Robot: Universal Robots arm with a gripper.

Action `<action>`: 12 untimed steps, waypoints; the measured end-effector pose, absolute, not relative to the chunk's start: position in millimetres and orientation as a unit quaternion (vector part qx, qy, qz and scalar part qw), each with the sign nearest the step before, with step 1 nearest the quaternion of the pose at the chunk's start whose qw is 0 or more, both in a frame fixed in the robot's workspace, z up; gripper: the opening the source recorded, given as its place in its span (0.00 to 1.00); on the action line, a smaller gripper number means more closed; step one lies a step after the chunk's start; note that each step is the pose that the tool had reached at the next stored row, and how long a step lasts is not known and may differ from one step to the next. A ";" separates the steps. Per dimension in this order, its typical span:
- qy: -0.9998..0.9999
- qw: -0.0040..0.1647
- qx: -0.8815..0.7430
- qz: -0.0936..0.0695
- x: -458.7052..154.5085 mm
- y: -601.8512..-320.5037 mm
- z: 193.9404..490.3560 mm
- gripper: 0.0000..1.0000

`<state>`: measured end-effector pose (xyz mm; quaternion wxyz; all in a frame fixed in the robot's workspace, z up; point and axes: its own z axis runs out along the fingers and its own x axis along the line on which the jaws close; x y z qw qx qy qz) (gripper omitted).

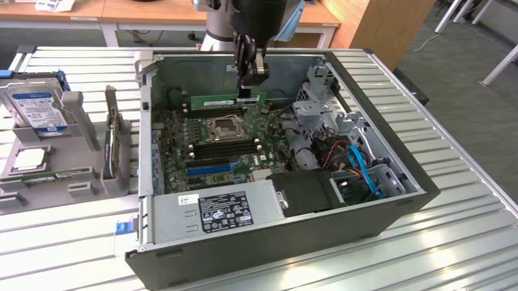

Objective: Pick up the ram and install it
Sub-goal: 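Insert the ram into the slot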

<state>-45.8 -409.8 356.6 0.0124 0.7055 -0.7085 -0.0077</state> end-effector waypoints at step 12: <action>-0.709 0.012 0.706 -0.008 -45.7 -409.8 346.9 0.12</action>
